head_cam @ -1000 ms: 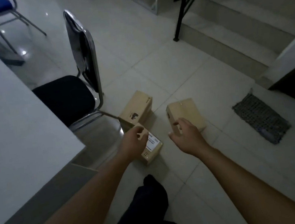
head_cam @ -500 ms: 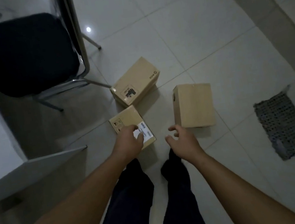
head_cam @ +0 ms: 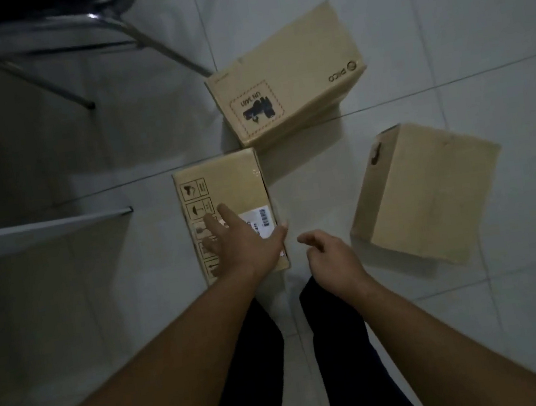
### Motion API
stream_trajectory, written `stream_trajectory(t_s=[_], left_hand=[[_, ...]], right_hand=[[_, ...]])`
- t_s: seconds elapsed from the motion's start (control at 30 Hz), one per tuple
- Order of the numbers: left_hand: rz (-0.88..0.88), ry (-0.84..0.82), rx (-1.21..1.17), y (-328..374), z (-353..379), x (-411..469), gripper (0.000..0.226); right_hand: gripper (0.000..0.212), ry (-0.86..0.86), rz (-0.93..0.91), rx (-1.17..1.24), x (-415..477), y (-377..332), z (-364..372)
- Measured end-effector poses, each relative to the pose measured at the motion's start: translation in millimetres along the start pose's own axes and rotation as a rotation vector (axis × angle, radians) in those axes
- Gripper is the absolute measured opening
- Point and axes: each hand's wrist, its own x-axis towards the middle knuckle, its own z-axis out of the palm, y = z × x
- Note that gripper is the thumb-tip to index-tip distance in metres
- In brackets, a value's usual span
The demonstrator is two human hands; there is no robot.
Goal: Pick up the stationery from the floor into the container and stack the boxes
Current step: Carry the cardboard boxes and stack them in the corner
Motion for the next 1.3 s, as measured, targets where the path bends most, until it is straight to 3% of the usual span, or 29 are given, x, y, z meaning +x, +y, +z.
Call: stream_trajectory(t_s=[0.17,0.3,0.43,0.6,0.77,0.93,1.0,1.13,1.3], left_hand=[[-0.088,0.041,-0.002,-3.0,38.0,51.1,0.147],[-0.127,0.101,0.026,-9.6,48.2,71.7,0.154],[-0.148,0.151,0.041,-12.3,44.9,74.2,0.138],[-0.141,0.133,0.046,-26.1,26.7,71.6,0.111],[-0.002,0.151,0.061,-70.8,4.0,72.2,0.089],[0.162,0.125,-0.046,-108.3,-7.7,80.6,0.081],[0.215,0.123,-0.097,-117.1,-8.1,80.9,0.080],[0.276,0.184,-0.150,-126.0,-13.1,80.8,0.079],[0.214,0.144,-0.282,-131.2,-31.9,76.9,0.075]], right_hand=[[0.040,-0.088,-0.006,0.038,58.2,21.0,16.0],[0.039,-0.152,0.023,0.099,84.4,31.7,28.6],[0.039,-0.212,0.044,0.115,87.6,31.4,38.1],[0.033,-0.101,0.096,0.122,88.1,26.3,42.1],[0.029,-0.030,0.187,0.192,98.6,25.9,55.3],[0.034,-0.028,0.253,0.150,128.7,34.7,79.7],[0.050,0.006,0.253,0.083,141.8,37.7,89.3],[0.111,0.024,0.281,0.094,150.1,45.1,89.9],[0.103,0.002,0.227,0.120,132.7,40.2,65.8]])
